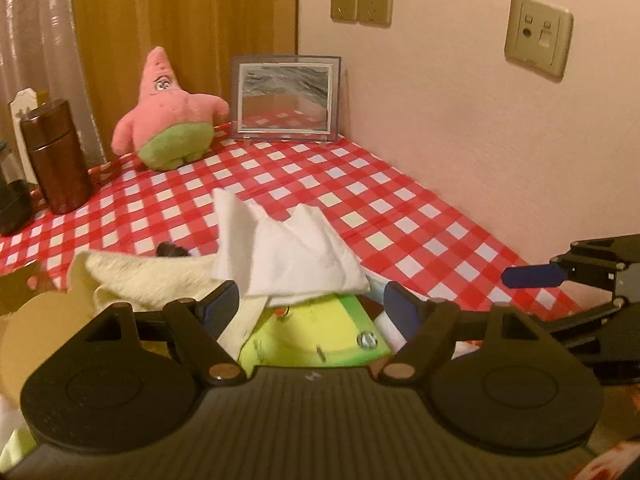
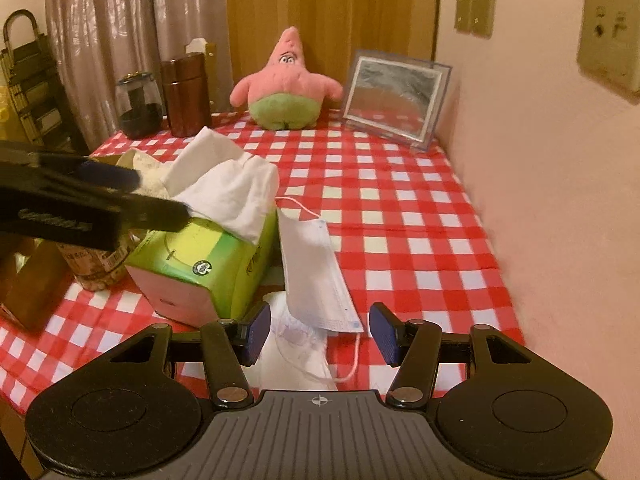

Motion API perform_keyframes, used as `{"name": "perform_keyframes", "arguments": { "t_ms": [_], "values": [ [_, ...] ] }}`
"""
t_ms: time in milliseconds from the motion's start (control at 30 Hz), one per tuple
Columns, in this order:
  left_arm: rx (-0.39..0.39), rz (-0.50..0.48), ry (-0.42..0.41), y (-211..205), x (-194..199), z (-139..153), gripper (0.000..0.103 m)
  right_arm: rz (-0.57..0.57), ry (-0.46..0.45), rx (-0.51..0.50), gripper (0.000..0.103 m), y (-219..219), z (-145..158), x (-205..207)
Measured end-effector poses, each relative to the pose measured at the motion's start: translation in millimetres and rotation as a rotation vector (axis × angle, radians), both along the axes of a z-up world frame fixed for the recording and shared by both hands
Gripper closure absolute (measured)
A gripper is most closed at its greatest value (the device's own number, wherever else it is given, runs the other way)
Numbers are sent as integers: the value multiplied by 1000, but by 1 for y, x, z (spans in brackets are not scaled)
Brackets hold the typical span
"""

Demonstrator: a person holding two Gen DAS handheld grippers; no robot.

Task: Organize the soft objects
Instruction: 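Move both grippers toward the green tissue box and white face mask, then grasp a white tissue with the left gripper while the right gripper grasps the face mask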

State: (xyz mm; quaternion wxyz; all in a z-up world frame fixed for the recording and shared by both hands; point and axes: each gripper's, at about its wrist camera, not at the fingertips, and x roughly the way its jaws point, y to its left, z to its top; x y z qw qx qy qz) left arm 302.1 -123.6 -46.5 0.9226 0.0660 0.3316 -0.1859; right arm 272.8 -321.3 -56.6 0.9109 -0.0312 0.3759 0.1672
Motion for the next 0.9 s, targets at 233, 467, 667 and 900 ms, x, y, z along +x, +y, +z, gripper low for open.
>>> {"name": "perform_keyframes", "arguments": {
  "t_ms": [233,467,667,900],
  "values": [
    [19,-31,-28,-21,30,-15,35,20,-1,-7,47,2,-16,16],
    [93,-28,-41,-33,46,-28,50,26,2,2,47,3,-27,22],
    [111,-22,-43,-29,48,-31,73,36,7,2,47,7,-33,26],
    [71,-20,-43,-19,46,-26,96,47,2,-2,47,12,-34,31]
  ]
}}
